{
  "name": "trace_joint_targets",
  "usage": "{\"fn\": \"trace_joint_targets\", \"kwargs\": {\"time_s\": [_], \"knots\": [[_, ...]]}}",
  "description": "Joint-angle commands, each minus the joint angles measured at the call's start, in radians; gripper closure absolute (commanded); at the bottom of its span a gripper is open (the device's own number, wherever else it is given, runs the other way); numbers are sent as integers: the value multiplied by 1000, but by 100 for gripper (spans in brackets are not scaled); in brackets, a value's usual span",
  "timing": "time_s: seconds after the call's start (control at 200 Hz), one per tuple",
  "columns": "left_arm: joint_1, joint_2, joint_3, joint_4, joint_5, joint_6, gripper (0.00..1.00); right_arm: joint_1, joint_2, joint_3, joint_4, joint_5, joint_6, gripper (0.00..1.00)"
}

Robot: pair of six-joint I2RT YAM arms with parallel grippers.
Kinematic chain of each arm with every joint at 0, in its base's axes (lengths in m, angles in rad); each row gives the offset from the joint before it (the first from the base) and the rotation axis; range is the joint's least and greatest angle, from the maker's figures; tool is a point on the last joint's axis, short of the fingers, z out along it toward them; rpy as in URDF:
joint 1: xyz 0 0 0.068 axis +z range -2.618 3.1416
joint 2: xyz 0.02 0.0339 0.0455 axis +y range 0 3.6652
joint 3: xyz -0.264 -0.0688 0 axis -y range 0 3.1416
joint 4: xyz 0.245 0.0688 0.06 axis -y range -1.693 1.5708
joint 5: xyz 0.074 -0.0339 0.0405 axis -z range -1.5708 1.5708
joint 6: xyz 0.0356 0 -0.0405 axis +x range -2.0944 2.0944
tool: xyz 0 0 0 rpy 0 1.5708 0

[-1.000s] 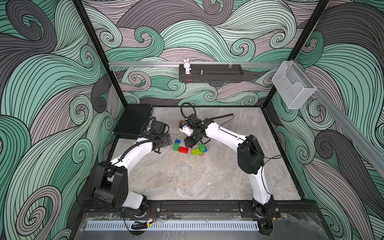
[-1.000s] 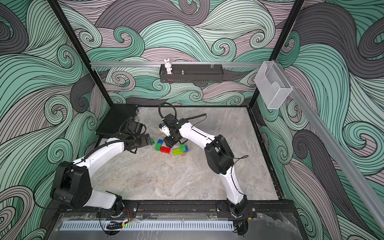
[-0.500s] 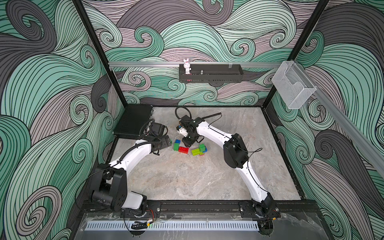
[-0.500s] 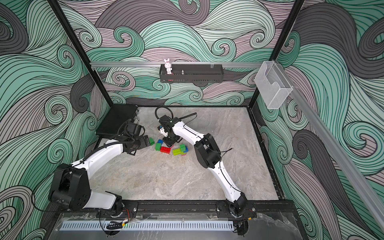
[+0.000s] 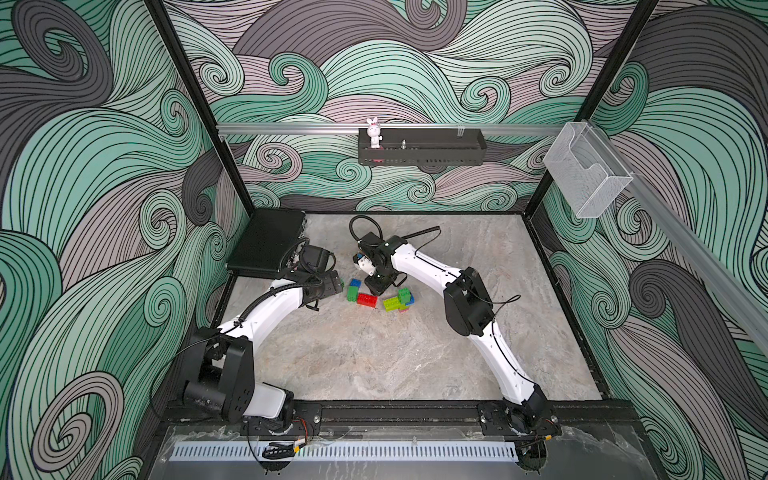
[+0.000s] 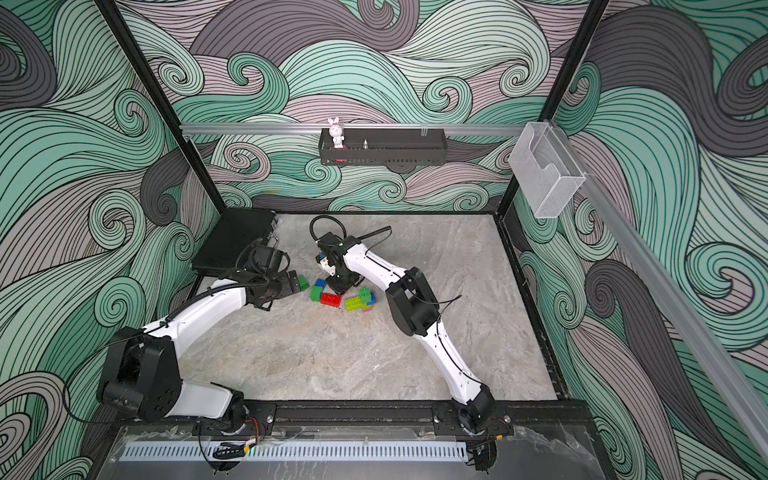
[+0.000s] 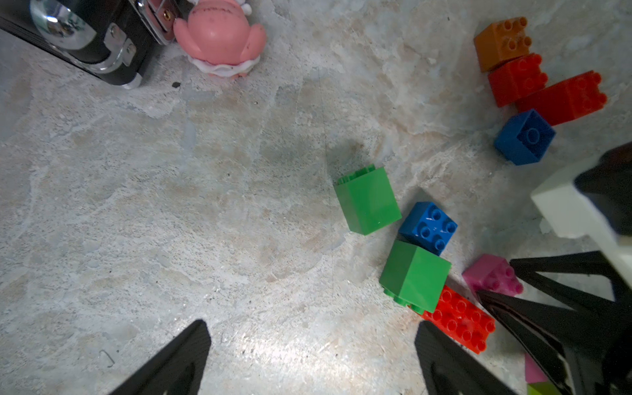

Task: Assemble the number 4 with lego
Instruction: Pick up the lego brick from the center of the board.

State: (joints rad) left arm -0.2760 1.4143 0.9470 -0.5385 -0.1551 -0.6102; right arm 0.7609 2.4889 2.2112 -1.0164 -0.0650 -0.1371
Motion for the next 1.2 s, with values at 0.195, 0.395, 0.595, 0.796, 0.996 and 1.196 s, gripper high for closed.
{"fn": "trace_joint_targets", "kwargs": {"time_s": [0.195,0.395,0.595,0.796,0.996,1.196], "knots": [[8,2,-5,-21,12,4,2,8,30,32,-21,33,14,64],[8,33,0,-20,42,10,2,7,-50,26,-22,21,38,69],[-20,64,19,3,166,15,2,3,-257,-59,23,-22,81,70],[-117,93,73,-14,246,41,2,-22,-489,-251,61,-23,180,71],[-216,178,168,-90,260,60,1,-61,-645,-465,40,17,269,69],[-230,229,187,-57,303,43,1,-62,-616,-461,-60,31,308,69]]}}
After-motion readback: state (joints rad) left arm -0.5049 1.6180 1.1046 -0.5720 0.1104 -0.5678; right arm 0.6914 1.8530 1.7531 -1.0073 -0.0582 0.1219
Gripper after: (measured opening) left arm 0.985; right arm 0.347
